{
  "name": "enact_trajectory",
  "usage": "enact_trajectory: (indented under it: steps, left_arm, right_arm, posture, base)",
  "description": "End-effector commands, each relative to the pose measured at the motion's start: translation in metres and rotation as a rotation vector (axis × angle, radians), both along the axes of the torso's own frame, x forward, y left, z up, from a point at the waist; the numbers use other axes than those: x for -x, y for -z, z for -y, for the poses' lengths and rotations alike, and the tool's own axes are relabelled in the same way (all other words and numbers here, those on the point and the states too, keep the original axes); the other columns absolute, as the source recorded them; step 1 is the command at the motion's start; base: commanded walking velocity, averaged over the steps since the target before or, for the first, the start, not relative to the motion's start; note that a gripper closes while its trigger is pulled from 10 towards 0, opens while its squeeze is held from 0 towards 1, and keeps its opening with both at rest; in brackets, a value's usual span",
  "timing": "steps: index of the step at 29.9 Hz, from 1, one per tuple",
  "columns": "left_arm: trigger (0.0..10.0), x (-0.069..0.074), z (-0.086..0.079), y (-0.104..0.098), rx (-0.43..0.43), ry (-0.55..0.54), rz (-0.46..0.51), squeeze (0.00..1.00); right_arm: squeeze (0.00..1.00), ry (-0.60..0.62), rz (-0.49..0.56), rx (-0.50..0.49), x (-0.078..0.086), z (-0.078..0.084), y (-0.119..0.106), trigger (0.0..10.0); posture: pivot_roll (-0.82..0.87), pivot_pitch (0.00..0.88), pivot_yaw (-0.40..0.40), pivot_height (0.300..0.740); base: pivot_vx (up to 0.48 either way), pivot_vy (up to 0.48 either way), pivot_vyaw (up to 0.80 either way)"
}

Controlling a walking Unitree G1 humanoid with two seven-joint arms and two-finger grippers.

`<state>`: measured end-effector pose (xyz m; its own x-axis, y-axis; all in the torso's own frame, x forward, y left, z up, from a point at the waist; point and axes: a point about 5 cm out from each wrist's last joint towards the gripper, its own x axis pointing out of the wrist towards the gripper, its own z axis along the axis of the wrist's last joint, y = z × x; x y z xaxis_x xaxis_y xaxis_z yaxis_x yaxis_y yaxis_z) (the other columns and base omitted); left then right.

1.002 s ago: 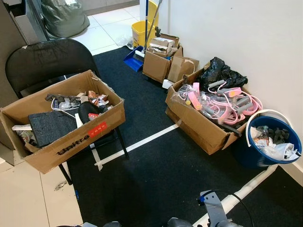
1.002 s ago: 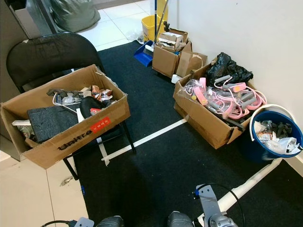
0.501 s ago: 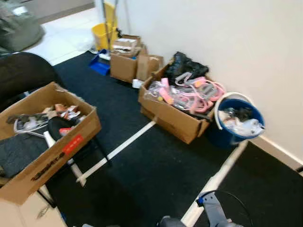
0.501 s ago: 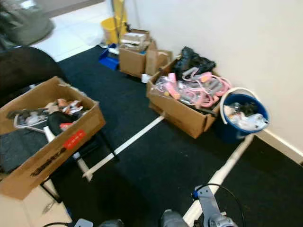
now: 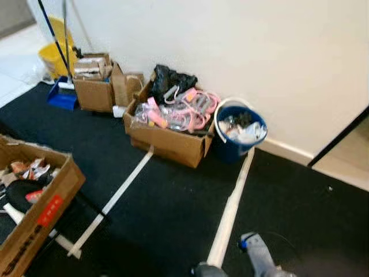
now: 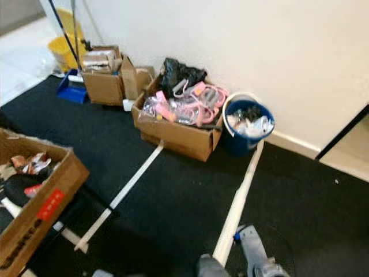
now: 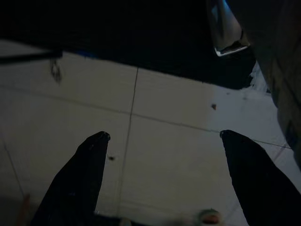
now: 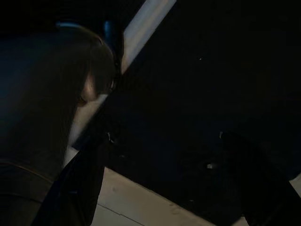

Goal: Picking trash to rubbish bin

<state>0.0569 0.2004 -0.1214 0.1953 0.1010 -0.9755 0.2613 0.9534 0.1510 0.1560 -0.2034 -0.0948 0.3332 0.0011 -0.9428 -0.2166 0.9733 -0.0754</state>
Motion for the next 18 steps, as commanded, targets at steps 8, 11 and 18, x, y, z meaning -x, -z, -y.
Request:
enact_trajectory:
  steps: [8, 11, 18]
  left_arm:
    - [10.0, -0.0299, 0.0226, -0.0031, 0.083, 0.007, 0.112, 0.00]
    - [10.0, -0.0298, 0.0222, -0.0031, 0.083, 0.007, 0.110, 0.00]
    - [10.0, -0.0295, 0.0211, -0.0031, 0.075, 0.009, 0.111, 0.00]
  right_arm:
    - [0.00, 0.015, -0.022, 0.001, 0.0067, 0.0010, 0.0025, 10.0]
    - [0.00, 0.005, -0.021, 0.006, 0.0064, 0.0008, 0.0024, 10.0]
    - [0.00, 0.005, -0.020, 0.006, 0.0066, 0.0005, 0.0025, 10.0]
  posture:
    - [0.05, 0.044, -0.017, 0.740]
    - [0.05, 0.044, -0.016, 0.740]
    - [0.05, 0.052, -0.018, 0.740]
  base:
    - [0.000, 0.000, -0.75]
    - [0.000, 0.000, 0.00]
    - [0.000, 0.000, 0.00]
